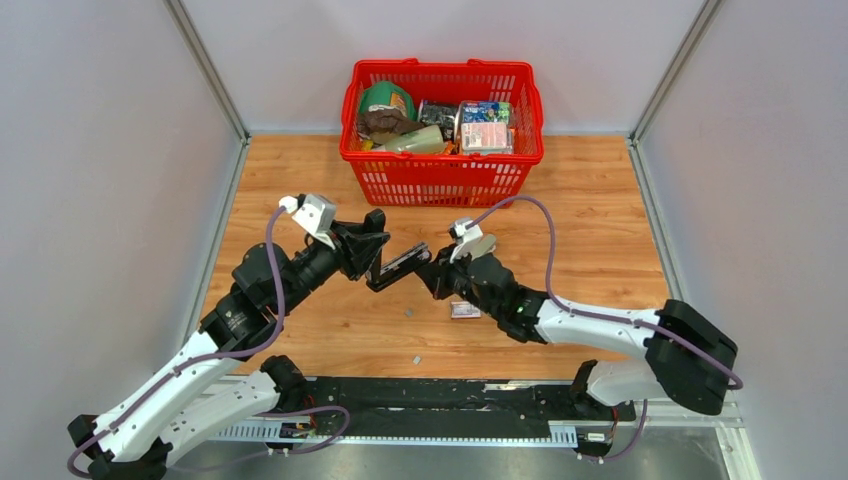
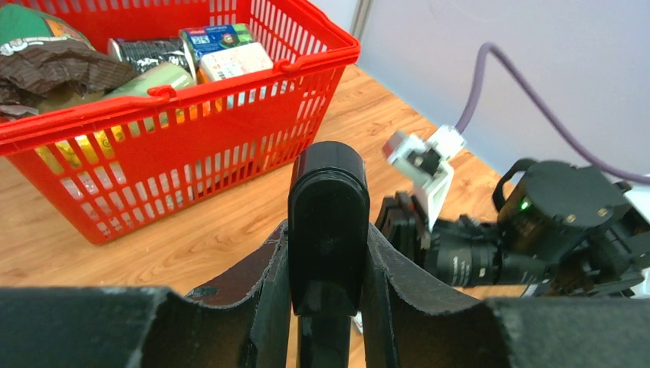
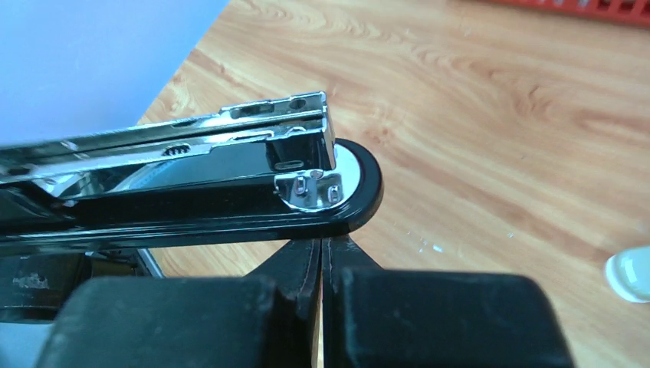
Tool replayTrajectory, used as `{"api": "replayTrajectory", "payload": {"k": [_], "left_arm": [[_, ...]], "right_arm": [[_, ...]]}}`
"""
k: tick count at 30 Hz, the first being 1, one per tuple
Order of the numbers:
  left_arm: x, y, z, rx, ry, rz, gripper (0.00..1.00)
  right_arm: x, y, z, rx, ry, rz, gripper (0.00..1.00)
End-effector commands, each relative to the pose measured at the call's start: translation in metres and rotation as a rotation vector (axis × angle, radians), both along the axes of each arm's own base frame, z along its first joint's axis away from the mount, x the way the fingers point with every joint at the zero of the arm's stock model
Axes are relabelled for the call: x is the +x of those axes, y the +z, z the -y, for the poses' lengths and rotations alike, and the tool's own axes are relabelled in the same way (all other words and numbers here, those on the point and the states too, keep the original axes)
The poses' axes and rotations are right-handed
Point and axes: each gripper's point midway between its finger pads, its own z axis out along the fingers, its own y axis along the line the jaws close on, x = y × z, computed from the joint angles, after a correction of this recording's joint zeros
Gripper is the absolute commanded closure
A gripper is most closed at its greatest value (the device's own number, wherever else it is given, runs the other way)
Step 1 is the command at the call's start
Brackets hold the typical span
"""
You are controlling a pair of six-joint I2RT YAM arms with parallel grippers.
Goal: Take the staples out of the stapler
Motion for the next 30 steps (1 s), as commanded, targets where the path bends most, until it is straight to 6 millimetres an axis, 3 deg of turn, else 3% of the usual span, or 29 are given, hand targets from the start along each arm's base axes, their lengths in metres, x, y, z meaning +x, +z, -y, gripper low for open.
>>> {"api": "replayTrajectory", "payload": {"k": [1,12,18,24,26,30], "left_arm": [[-0.009,0.02,0.002,-0.084,-0.037,0.022,1.0],[-0.008,0.0,0.01,-0.05,-0.061,-0.018,1.0],[-0.013,0.0,0.02,-0.048,-0.122,-0.003,1.0],[-0.032,0.001,0.036,-0.036,-0.271,0.023,1.0],[-0.042,0.011,0.041,-0.054,-0.336,0.062,1.0],[-0.057,0.017,0.048,-0.069,-0.429,0.078,1.0]], "right_arm": [[0.018,0.066,0.01,0.036,-0.059,0.155,1.0],[0.003,0.111,0.026,0.071,-0.016,0.246,0.98],[-0.014,0.123,0.032,0.013,0.069,0.266,0.98],[-0.05,0.138,0.039,-0.022,0.249,0.311,0.97],[-0.065,0.137,0.044,-0.037,0.315,0.313,0.97],[-0.095,0.155,0.058,0.004,0.426,0.366,0.97]]}}
